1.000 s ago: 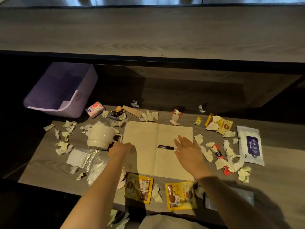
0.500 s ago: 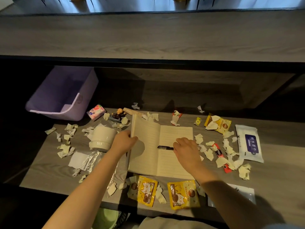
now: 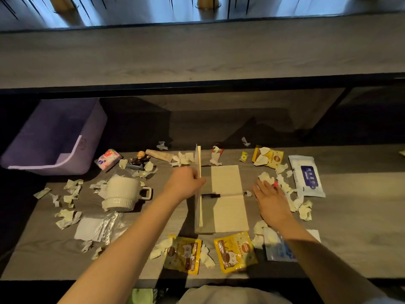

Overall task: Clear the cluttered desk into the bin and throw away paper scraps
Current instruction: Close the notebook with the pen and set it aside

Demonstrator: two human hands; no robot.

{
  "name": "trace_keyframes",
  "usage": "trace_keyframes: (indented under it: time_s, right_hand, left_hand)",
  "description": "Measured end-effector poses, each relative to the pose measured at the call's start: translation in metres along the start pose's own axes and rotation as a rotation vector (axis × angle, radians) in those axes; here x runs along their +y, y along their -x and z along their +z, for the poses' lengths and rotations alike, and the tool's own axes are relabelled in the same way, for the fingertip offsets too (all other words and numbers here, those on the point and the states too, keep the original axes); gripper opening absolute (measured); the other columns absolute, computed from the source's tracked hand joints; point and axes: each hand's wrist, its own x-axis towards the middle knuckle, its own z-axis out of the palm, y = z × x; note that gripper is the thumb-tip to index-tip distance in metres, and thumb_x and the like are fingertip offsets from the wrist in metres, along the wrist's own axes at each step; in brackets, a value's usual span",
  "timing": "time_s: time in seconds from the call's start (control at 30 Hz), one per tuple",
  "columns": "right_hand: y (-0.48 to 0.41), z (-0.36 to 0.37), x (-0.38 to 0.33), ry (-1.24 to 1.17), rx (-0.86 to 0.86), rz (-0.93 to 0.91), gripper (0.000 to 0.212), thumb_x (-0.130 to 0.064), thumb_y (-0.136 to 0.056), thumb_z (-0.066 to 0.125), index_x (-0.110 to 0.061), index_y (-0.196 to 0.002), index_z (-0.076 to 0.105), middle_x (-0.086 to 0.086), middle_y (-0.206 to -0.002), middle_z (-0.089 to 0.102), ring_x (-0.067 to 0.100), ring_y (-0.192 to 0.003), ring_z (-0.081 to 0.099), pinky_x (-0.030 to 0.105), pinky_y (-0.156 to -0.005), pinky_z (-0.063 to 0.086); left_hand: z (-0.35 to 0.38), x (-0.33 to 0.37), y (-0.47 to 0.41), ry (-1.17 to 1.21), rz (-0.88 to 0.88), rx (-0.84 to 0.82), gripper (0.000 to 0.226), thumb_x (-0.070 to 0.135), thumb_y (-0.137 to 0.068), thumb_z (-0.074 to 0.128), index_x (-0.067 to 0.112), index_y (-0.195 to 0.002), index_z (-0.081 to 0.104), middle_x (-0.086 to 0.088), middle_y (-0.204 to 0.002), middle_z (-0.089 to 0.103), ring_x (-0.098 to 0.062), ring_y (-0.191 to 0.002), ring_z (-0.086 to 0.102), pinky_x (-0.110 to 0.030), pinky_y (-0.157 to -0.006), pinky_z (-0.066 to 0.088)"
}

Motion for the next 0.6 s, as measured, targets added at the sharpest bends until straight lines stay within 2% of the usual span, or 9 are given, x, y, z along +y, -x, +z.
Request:
trace_keyframes:
  time_s: [0.07, 0.13, 0.2, 0.23, 0.3, 0.37, 0.47, 0.53, 0.6]
  right_hand:
    - [0.001, -0.001, 0.002, -0.006, 0.015, 0.023, 0.058, -0.010, -0.093, 0.043, -0.017, -0.147, 0.025, 0.005, -0.158, 0.016, 0.024, -0.146, 0.014, 0.046, -0.118, 0.009]
    - [0.002, -0.004, -0.002, -0.071, 0.144, 0.046, 0.048, -0.012, -0.091, 0.050, -0.015, -0.138, 0.045, 0.010, -0.149, 0.037, 0.028, -0.140, 0.030, 0.048, -0.114, 0.021]
    - [0.000, -0.012, -0.010, -0.278, 0.309, 0.063, 0.033, -0.009, -0.086, 0.059, -0.010, -0.118, 0.063, 0.015, -0.124, 0.061, 0.034, -0.120, 0.053, 0.047, -0.099, 0.040]
    - [-0.001, -0.016, -0.014, -0.369, 0.366, 0.047, 0.027, -0.008, -0.084, 0.060, -0.009, -0.110, 0.067, 0.013, -0.111, 0.066, 0.034, -0.108, 0.058, 0.046, -0.088, 0.045]
    - [-0.002, -0.020, -0.018, -0.359, 0.386, -0.027, 0.022, -0.009, -0.077, 0.066, -0.013, -0.098, 0.071, 0.008, -0.096, 0.069, 0.031, -0.091, 0.061, 0.042, -0.070, 0.049]
    - [-0.003, -0.014, -0.018, -0.248, 0.290, -0.039, 0.024, -0.012, -0.066, 0.075, -0.014, -0.089, 0.073, 0.005, -0.091, 0.070, 0.029, -0.088, 0.064, 0.039, -0.064, 0.051]
    - [0.004, -0.002, -0.014, -0.136, 0.119, 0.016, 0.034, -0.020, -0.061, 0.080, -0.016, -0.094, 0.074, 0.005, -0.102, 0.071, 0.029, -0.104, 0.065, 0.042, -0.077, 0.053]
    - [0.011, -0.001, -0.011, -0.014, 0.054, 0.033, 0.046, -0.025, -0.060, 0.082, -0.020, -0.104, 0.072, 0.006, -0.117, 0.067, 0.028, -0.117, 0.058, 0.048, -0.088, 0.050]
    - [0.016, -0.003, -0.008, 0.010, -0.012, 0.027, 0.052, -0.025, -0.080, 0.065, -0.019, -0.131, 0.054, 0.009, -0.147, 0.042, 0.027, -0.140, 0.031, 0.054, -0.110, 0.025]
  left_hand:
    - [0.008, 0.015, -0.002, 0.000, 0.003, -0.017, 0.026, 0.030, -0.090, 0.056, 0.020, -0.066, 0.051, 0.003, -0.065, 0.051, -0.008, -0.062, 0.050, -0.022, -0.054, 0.040]
    - [0.018, 0.029, -0.005, -0.020, 0.001, -0.021, 0.025, 0.031, -0.089, 0.056, 0.019, -0.067, 0.054, 0.002, -0.068, 0.054, -0.010, -0.065, 0.054, -0.023, -0.055, 0.042]
    - [0.029, 0.041, -0.009, -0.047, -0.015, -0.031, 0.022, 0.032, -0.089, 0.057, 0.016, -0.074, 0.060, -0.001, -0.075, 0.060, -0.014, -0.072, 0.060, -0.026, -0.061, 0.049]
    - [0.034, 0.046, -0.010, -0.070, -0.017, -0.036, 0.022, 0.032, -0.088, 0.056, 0.015, -0.076, 0.061, -0.002, -0.077, 0.062, -0.016, -0.074, 0.061, -0.028, -0.062, 0.050]
    - [0.042, 0.054, -0.011, -0.127, -0.003, -0.035, 0.023, 0.033, -0.089, 0.054, 0.014, -0.076, 0.060, -0.002, -0.075, 0.059, -0.018, -0.074, 0.060, -0.028, -0.061, 0.049]
    - [0.046, 0.058, -0.011, -0.158, -0.002, -0.030, 0.023, 0.034, -0.089, 0.053, 0.016, -0.076, 0.058, 0.000, -0.070, 0.054, -0.019, -0.075, 0.059, -0.028, -0.062, 0.050]
    - [0.053, 0.059, -0.014, -0.127, -0.021, -0.037, 0.024, 0.035, -0.089, 0.053, 0.015, -0.078, 0.061, -0.001, -0.074, 0.059, -0.019, -0.079, 0.062, -0.032, -0.072, 0.056]
    - [0.060, 0.060, -0.015, -0.111, -0.028, -0.037, 0.024, 0.034, -0.089, 0.052, 0.014, -0.081, 0.063, -0.004, -0.082, 0.064, -0.020, -0.081, 0.063, -0.035, -0.076, 0.057]
    - [0.067, 0.064, -0.017, -0.125, -0.029, -0.032, 0.025, 0.032, -0.089, 0.052, 0.012, -0.085, 0.066, -0.005, -0.084, 0.064, -0.022, -0.084, 0.063, -0.035, -0.077, 0.056]
